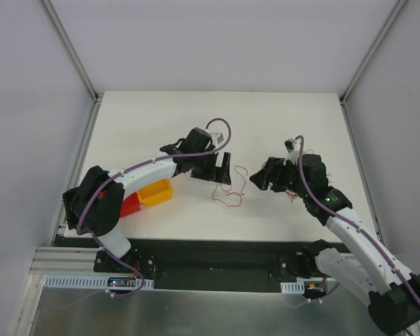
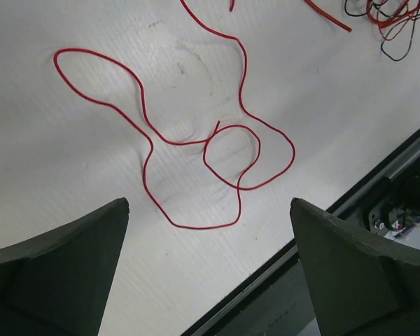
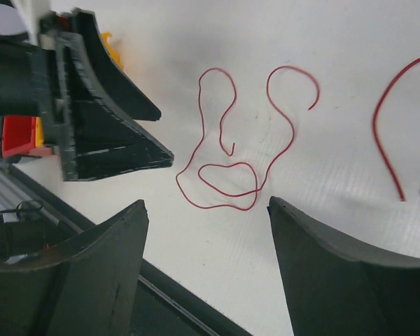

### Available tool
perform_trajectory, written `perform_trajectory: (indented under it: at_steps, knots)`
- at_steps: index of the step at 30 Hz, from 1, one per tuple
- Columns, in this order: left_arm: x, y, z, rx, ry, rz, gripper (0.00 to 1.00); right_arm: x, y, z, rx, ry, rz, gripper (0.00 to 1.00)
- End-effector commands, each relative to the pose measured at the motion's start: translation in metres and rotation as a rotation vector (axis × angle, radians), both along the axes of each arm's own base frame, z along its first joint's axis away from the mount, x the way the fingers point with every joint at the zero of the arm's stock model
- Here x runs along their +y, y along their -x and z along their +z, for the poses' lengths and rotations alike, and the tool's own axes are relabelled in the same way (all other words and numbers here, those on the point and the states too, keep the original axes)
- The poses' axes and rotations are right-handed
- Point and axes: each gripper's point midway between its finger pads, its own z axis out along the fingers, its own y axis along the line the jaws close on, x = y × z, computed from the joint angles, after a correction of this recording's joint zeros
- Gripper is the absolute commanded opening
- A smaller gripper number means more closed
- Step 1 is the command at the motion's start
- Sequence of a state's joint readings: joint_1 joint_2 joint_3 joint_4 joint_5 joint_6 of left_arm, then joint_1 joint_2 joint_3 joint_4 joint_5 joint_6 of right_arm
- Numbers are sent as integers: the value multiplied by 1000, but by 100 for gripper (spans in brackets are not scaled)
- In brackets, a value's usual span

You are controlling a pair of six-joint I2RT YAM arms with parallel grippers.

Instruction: Untangle the cables

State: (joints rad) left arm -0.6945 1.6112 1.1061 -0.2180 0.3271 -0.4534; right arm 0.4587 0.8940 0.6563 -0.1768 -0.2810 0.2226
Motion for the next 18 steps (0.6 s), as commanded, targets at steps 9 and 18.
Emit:
perform_trajectory:
  at_steps: [9,18]
  knots:
    - [-34,-4,-59,-17,-189,-230,99,-48,9,21,-172,56,-149,78]
    - [-36,-2,-74,-92,-279,-292,69,-43,11,7,-139,47,-131,78]
